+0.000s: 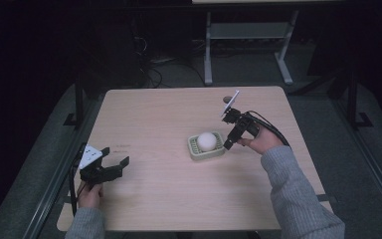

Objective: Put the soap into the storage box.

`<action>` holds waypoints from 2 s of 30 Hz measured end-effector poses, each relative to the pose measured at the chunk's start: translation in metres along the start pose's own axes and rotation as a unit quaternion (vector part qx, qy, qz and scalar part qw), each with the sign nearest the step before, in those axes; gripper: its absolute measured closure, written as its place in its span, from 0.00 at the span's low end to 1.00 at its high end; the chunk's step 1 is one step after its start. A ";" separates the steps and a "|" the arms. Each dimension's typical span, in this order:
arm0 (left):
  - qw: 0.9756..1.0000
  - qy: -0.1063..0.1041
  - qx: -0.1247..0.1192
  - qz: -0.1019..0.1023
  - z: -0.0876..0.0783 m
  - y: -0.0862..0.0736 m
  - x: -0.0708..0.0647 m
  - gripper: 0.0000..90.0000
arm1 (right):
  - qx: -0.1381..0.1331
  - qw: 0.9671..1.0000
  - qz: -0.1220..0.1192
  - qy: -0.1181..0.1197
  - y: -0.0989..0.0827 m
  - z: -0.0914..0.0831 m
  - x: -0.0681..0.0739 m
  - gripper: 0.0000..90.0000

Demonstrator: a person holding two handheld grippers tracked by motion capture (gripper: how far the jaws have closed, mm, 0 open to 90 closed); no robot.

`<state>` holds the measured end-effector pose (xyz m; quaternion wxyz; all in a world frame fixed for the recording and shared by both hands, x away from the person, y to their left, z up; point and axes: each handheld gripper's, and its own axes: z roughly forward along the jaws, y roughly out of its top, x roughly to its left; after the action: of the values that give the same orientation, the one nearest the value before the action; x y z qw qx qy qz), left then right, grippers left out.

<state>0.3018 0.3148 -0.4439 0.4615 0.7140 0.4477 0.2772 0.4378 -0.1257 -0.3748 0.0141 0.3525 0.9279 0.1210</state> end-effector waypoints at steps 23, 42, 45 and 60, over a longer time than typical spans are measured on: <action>1.000 0.001 0.003 0.001 0.001 -0.001 -0.001 0.16 | -0.004 1.000 0.022 0.004 -0.035 0.000 -0.008 0.24; 1.000 0.002 0.004 0.000 0.001 -0.001 0.000 0.16 | -0.016 0.999 0.040 0.012 -0.067 -0.001 -0.013 0.24; 1.000 0.002 0.006 0.002 0.001 -0.001 0.000 0.16 | -0.017 0.999 0.044 0.011 -0.074 -0.001 -0.015 0.24; 1.000 0.002 0.008 0.004 0.001 -0.001 0.000 0.16 | -0.028 0.998 0.058 0.007 -0.107 -0.003 -0.016 0.24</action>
<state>0.3016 0.3146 -0.4453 0.4539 0.7188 0.4483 0.2765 0.3802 -0.2143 -0.3982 0.0107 0.4047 0.9019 0.1502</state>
